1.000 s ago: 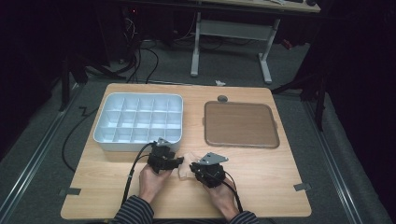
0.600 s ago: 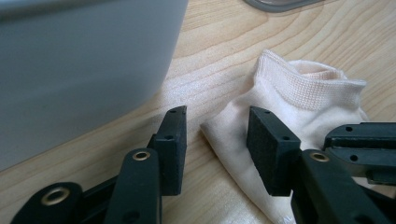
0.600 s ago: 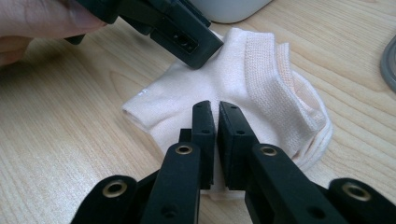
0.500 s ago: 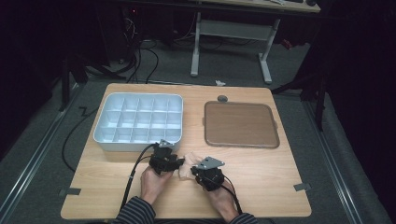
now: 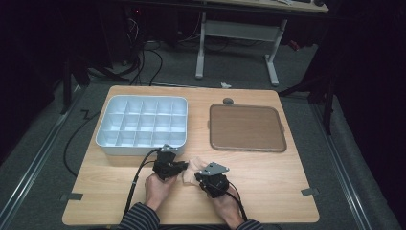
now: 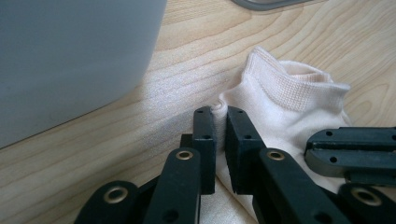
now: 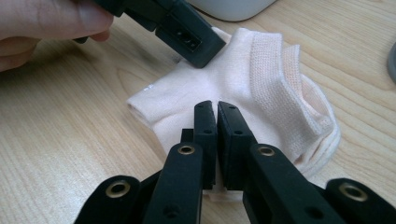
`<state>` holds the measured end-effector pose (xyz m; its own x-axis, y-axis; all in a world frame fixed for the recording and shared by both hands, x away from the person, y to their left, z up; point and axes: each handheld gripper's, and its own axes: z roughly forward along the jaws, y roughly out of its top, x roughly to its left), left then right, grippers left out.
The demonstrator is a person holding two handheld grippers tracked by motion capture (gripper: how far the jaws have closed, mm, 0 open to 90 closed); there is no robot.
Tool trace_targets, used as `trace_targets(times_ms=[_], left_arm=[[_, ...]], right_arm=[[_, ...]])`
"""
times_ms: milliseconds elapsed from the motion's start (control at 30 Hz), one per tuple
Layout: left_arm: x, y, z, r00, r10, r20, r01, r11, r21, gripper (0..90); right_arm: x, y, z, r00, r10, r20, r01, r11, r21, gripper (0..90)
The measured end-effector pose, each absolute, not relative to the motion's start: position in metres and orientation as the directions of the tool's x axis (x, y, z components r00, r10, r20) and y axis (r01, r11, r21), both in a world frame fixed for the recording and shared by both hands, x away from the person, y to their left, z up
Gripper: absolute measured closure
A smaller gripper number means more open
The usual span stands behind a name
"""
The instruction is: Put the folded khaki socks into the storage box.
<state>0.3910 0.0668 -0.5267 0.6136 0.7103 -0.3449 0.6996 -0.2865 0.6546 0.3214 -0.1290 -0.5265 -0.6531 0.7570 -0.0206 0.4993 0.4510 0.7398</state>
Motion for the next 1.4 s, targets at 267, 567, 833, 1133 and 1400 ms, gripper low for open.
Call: trace_targets(times_ms=[267,567,833,1133,1400], left_arm=[[0.391,0.069,-0.523,0.619,0.695,-0.365,0.694,-0.267,0.668,84.8],[0.39,0.07,-0.519,0.639,0.677,-0.364,0.685,-0.286,0.67,85.0],[0.39,0.069,-0.519,0.649,0.674,-0.352,0.679,-0.304,0.668,85.0],[0.39,0.071,-0.517,0.652,0.669,-0.357,0.679,-0.305,0.668,85.0],[0.389,0.073,-0.513,0.656,0.663,-0.361,0.673,-0.296,0.678,84.9]], right_arm=[[0.316,-0.126,-0.527,-0.663,0.748,-0.016,0.491,0.451,0.745,87.2],[0.316,-0.123,-0.52,-0.682,0.731,0.018,0.495,0.444,0.747,83.4],[0.332,-0.132,-0.499,-0.646,0.762,0.039,0.497,0.381,0.779,85.4],[0.349,-0.129,-0.509,-0.626,0.779,0.033,0.531,0.395,0.75,86.1],[0.354,-0.128,-0.518,-0.619,0.785,0.025,0.552,0.413,0.724,86.7]])
